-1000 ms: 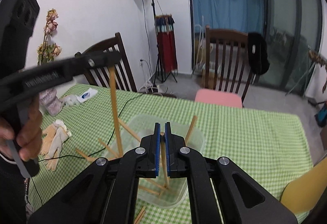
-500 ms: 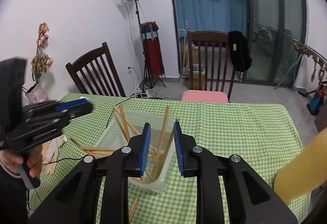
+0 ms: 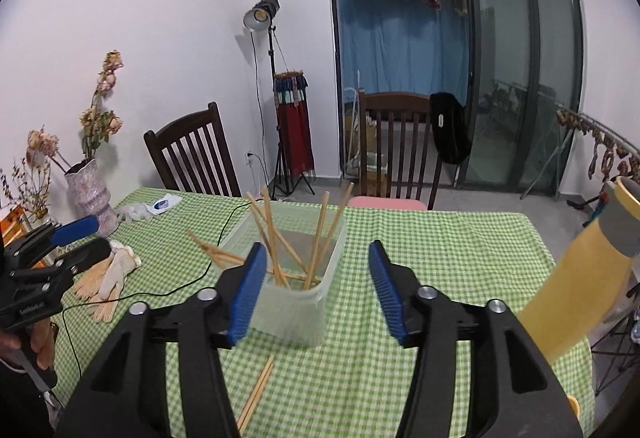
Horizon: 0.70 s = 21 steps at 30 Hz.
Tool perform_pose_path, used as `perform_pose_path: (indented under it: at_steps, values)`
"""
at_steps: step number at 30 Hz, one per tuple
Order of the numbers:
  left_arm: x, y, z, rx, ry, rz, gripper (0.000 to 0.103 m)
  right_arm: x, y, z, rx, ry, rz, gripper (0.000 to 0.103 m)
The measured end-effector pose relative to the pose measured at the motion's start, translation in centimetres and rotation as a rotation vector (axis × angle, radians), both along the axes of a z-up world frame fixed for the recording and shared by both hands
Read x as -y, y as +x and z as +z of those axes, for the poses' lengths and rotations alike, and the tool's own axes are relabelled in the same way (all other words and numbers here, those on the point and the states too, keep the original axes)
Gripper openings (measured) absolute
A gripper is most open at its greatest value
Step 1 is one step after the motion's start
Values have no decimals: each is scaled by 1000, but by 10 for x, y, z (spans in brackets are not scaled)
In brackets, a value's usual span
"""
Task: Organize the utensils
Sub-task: 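Withdraw both open tools from the container toward the last loose sticks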
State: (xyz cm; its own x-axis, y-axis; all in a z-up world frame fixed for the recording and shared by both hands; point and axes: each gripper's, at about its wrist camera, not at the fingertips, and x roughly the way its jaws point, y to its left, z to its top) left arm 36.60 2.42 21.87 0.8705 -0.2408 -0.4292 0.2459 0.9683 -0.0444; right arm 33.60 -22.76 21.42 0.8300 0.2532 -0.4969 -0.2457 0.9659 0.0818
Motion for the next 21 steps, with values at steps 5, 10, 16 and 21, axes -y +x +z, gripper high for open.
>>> perform_pose_path:
  at_steps: [5,10,16,21]
  values:
    - [-8,-62,-18,46,5,22,64,-3,-38,-11,36,-27,-3,62]
    - [-15,-98,-37,42,-16,36,66,-10,-74,-28,51,-56,11,68]
    - [-21,-134,-62,25,-35,63,66,-15,-116,-58,34,-62,17,72]
    - [-26,-157,-92,3,-80,90,66,-20,-145,-89,17,-95,-24,73]
